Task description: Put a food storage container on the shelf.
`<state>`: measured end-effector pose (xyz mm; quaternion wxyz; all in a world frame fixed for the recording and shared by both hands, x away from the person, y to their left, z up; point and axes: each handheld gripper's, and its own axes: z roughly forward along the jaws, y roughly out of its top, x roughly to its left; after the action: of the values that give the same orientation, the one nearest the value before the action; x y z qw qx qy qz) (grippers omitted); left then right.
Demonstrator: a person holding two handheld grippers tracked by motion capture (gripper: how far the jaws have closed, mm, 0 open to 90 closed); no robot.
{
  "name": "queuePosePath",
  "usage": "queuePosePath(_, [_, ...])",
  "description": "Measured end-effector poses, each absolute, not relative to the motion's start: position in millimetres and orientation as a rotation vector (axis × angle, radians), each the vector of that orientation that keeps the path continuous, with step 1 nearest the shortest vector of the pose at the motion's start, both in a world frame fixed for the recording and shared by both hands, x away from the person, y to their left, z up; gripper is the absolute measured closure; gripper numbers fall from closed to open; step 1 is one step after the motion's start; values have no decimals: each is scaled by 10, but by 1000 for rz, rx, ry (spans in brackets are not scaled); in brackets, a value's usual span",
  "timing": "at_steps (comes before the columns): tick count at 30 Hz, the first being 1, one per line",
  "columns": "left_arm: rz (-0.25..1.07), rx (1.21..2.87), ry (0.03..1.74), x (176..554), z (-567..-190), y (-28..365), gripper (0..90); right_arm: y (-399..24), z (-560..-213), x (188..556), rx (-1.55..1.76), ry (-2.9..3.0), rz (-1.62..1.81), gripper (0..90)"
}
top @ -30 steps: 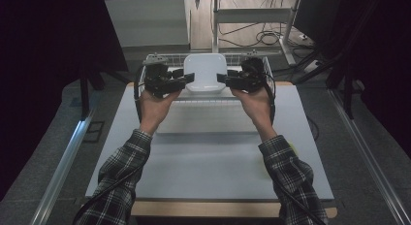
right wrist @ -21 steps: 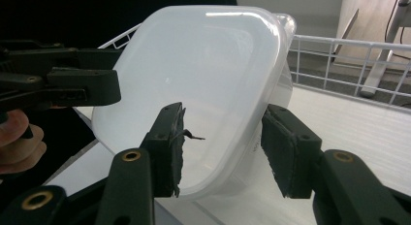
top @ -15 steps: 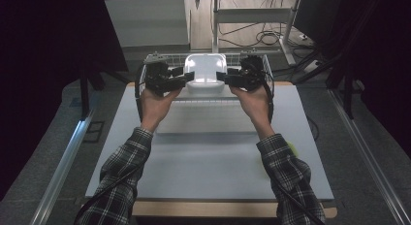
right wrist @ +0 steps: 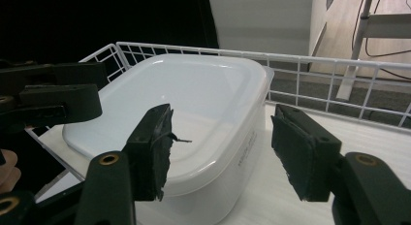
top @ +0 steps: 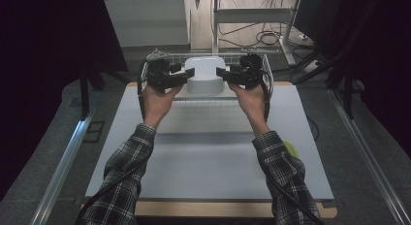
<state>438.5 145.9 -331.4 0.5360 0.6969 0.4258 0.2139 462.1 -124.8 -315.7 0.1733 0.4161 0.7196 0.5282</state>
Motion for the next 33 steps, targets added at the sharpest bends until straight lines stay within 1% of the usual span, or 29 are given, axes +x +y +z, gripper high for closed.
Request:
queuePosePath(4, [560, 1662, 1016, 4372, -3309, 1458, 338, -1287, -3160, 4611, 1170, 2025, 1505, 375])
queuePosePath(11, [487, 1648, 968, 4259, -3340, 1535, 251, -1411, -3171, 4443, 1122, 2046, 1560, 315])
queuePosePath(14, [494, 1652, 953, 4181, -3360, 1553, 200, -1442, -3208, 4362, 1098, 2078, 1552, 291])
queuePosePath(16, [497, 1656, 935, 4123, -3369, 1567, 184, -1462, -3232, 4291, 1068, 2088, 1544, 282])
queuePosePath(20, [477, 1672, 908, 4023, -3380, 1589, 126, -1482, -3273, 4193, 1031, 2115, 1528, 250])
queuePosePath(26, [456, 1723, 861, 3835, -3447, 1581, 79, -1481, -3367, 4048, 983, 2160, 1517, 209])
queuePosePath(33, [440, 1755, 819, 3612, -3574, 1570, 53, -1479, -3502, 3888, 930, 2202, 1512, 163])
